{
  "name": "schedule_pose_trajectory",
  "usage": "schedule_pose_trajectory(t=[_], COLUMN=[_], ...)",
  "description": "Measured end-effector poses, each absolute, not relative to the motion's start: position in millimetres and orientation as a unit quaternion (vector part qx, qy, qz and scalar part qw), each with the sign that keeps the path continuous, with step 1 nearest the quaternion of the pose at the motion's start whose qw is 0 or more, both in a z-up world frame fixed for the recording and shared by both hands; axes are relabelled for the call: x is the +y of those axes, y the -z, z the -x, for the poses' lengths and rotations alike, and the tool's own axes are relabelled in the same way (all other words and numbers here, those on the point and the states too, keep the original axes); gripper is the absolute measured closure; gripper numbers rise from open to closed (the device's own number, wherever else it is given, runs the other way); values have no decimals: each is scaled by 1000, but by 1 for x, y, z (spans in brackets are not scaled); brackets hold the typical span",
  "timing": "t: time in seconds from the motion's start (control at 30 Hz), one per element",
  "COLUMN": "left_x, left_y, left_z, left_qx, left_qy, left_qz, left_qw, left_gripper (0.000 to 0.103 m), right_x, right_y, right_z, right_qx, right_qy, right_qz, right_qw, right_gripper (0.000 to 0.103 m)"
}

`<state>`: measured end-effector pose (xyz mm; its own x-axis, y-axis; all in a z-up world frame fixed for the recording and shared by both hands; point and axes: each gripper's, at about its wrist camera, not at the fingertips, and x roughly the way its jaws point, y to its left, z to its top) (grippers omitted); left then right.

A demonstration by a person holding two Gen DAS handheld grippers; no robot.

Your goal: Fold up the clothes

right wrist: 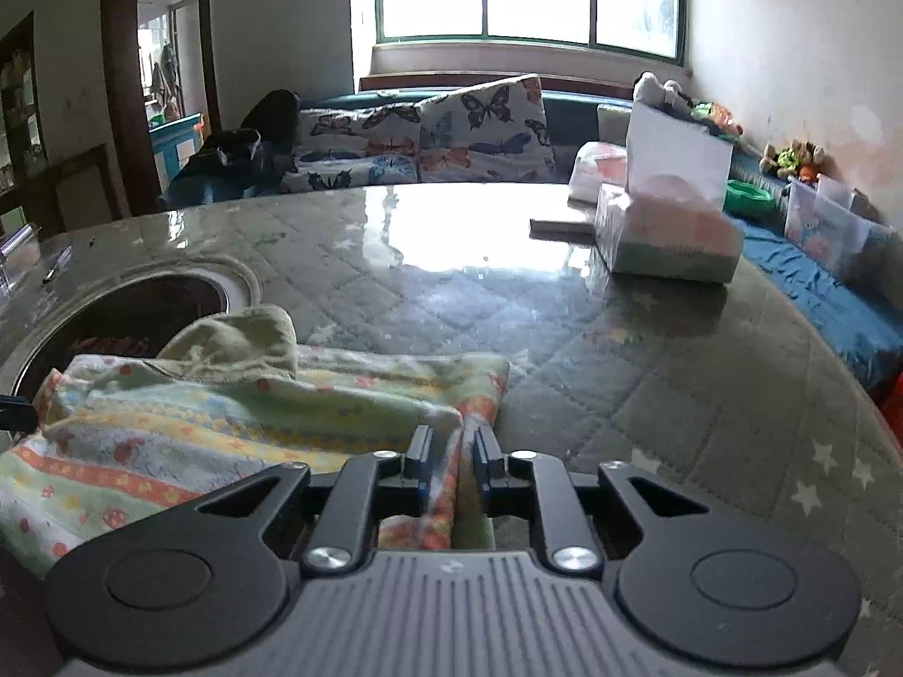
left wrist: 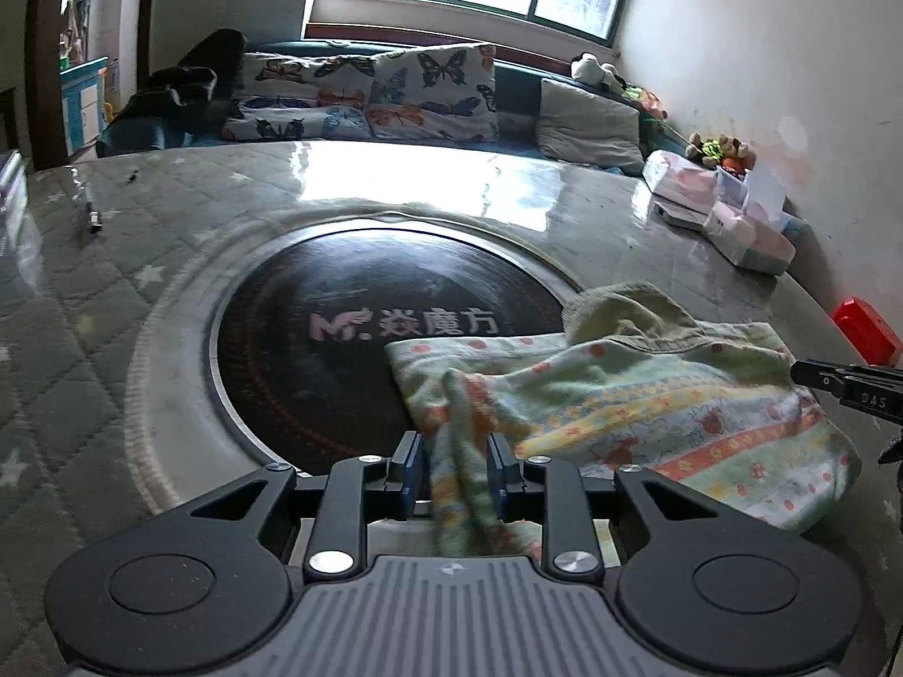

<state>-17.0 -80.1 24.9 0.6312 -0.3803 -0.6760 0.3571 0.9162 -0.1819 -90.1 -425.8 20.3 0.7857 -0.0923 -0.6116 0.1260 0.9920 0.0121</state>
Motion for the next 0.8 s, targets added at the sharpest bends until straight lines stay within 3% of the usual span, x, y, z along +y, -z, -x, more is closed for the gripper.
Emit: schedule_pose_trajectory(t=[0.1,0.17,0.23,0.37,0.43,0.6,0.8], left_x=[-71,-66,-61,-52,-49,-46,-40], left_y=[-27,-27,-28,-31,-34,-38,-38], left_z=[19,21,20,19,20,24,27], left_qx=[382,386,390,398,398,399,408], left_qy=[198,193,183,172,169,162,161], left_qz=[23,26,30,49,56,67,96], left_qw=[902,901,902,900,900,900,893], left_gripper=[67,66,57,54,47,33,25], right_x=[-410,-394,-375,-328,-302,-246,-194], right_y=[-31,-38,-45,-50,-50,-47,-33], right_z=[95,97,99,105,107,115,126], right_qx=[314,313,314,319,320,322,315], right_qy=[33,0,-44,-133,-173,-246,-288], right_qz=[-7,10,26,74,103,166,249], right_qw=[949,950,948,935,926,899,870], right_gripper=[83,75,72,66,62,61,61])
